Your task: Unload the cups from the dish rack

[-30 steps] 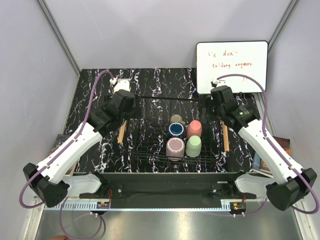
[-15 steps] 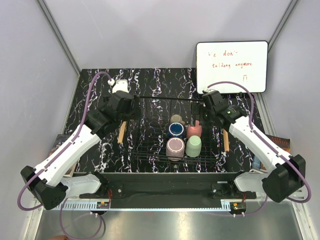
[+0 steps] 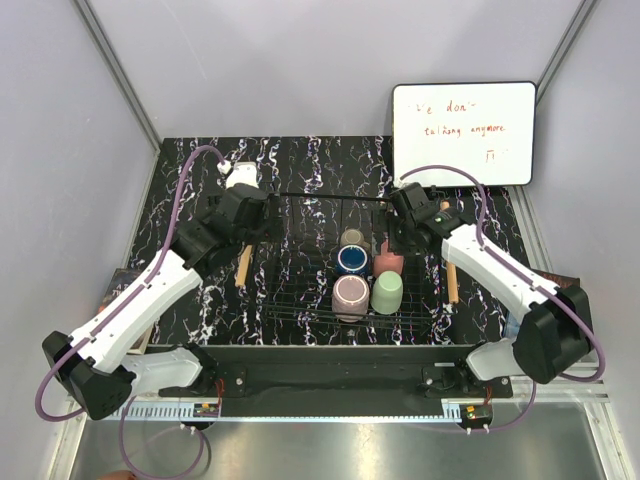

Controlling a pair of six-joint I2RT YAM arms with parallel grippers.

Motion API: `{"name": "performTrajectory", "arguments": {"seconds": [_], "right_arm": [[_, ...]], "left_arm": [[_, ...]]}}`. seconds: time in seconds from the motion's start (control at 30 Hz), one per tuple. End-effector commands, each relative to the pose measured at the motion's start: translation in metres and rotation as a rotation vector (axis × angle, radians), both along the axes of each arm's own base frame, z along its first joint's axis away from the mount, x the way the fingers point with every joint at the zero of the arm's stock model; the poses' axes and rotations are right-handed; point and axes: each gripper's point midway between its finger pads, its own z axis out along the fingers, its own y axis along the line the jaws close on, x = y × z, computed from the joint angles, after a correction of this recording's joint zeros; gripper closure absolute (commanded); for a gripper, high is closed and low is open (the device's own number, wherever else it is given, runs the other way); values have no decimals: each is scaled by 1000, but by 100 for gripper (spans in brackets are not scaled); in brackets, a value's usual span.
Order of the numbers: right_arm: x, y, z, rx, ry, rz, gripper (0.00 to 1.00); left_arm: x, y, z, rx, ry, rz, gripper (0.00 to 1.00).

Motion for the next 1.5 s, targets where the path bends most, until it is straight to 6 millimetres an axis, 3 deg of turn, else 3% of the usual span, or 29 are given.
{"name": "performTrajectory", "arguments": {"seconds": [0.0,0.23,0.37,0.47,0.53,0.57,0.67,0.77,0.87,0.97,1.0,1.07,1.1,1.17,1.2,1.33,1.47], "right_arm": [[13,3,-5,-21,-35,-11,0],[18,4,-22,-49,0,-17,12],[18,4,-22,-44,-3,-16,35],[16,5,-21,-36,-2,-13,43],[14,4,-19,-33,-8,-9,56],[14,3,-17,-32,-13,-13,63],[12,0,-12,-29,-28,-25,98],[10,-1,-1,-17,-45,-30,100],[10,-1,21,4,-77,-32,100],[13,1,58,39,-138,-31,100],[17,3,81,62,-183,-29,100],[16,1,96,62,-196,-25,100],[19,2,116,80,-234,-24,100],[18,5,133,103,-253,-13,100],[19,8,150,129,-285,-4,100],[15,38,203,313,-349,91,100],[16,71,243,503,-407,187,100]], "left_arm": [[2,-7,7,-42,-28,-10,1],[4,-7,6,-30,-30,-12,1],[4,-6,7,-24,-35,-12,1],[4,-5,4,-19,-29,-10,1],[4,-6,2,-18,-27,-14,1],[4,-6,1,-15,-23,-14,1],[4,-7,-1,-16,-18,-15,1],[4,-7,1,-22,-24,-14,1],[5,-7,4,-24,-31,-14,1],[6,-7,8,-28,-45,-10,1],[7,-8,10,-32,-49,-10,1],[9,-8,13,-37,-55,-9,1],[9,-10,13,-40,-56,-10,1],[11,-12,16,-49,-61,-9,1],[12,-12,17,-53,-63,-8,1],[19,-24,36,-137,-99,0,1],[28,-42,78,-295,-205,-15,1]]}}
